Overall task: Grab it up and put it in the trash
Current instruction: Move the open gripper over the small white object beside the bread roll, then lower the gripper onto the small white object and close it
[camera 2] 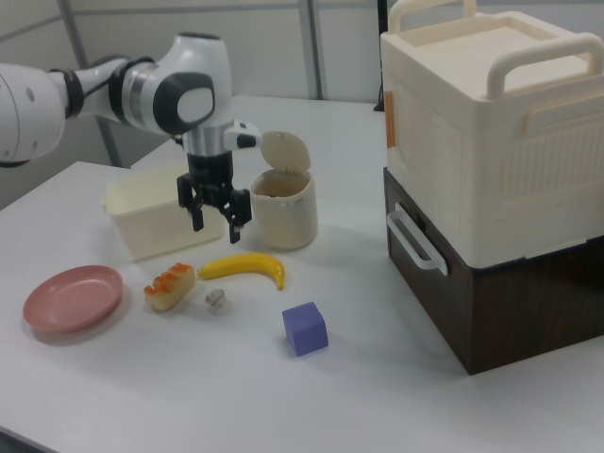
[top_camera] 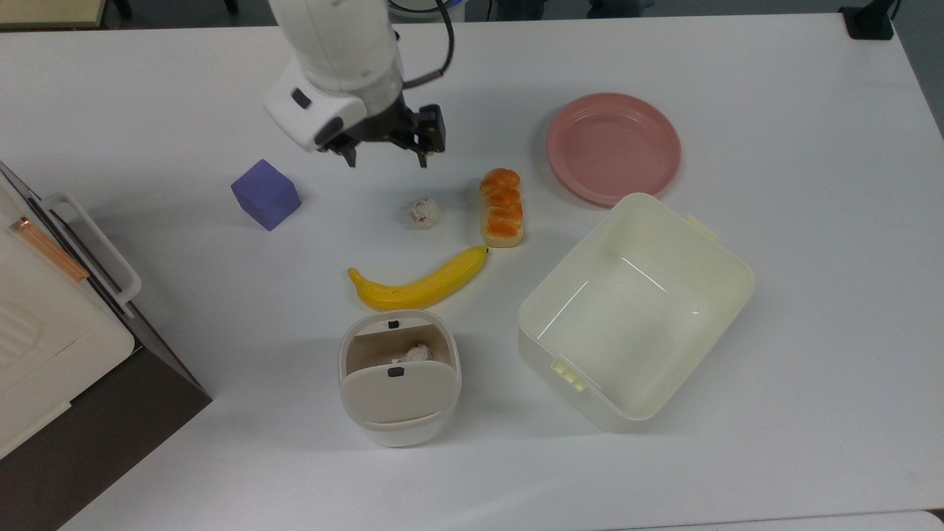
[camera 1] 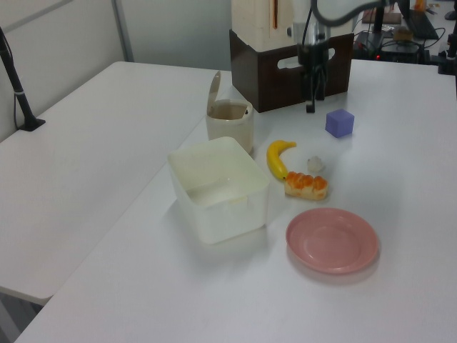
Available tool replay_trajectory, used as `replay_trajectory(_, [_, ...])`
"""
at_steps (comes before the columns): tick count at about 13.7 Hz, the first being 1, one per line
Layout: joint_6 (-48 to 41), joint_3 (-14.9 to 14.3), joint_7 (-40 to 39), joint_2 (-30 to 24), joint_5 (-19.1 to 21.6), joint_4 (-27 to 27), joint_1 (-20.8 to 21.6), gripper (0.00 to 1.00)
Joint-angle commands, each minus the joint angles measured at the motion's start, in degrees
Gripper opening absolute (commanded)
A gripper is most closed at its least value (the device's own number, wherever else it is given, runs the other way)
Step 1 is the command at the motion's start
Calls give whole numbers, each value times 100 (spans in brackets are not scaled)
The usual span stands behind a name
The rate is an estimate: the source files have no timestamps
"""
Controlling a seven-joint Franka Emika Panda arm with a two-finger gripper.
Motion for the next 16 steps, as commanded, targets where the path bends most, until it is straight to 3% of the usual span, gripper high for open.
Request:
replay_trajectory(1, [970, -34, 119, -238, 91, -960, 288, 91])
replay_trajectory(6, [1596, -52, 119, -239, 39, -1568, 570, 91])
replay_trajectory(9, [2463, -43, 128, -221, 39, -2173, 596, 91])
replay_trajectory(14, [2994, -52, 128, -37, 39, -2237, 438, 90])
replay_trajectory(16, [3012, -61, 128, 42, 39, -2237, 456, 83])
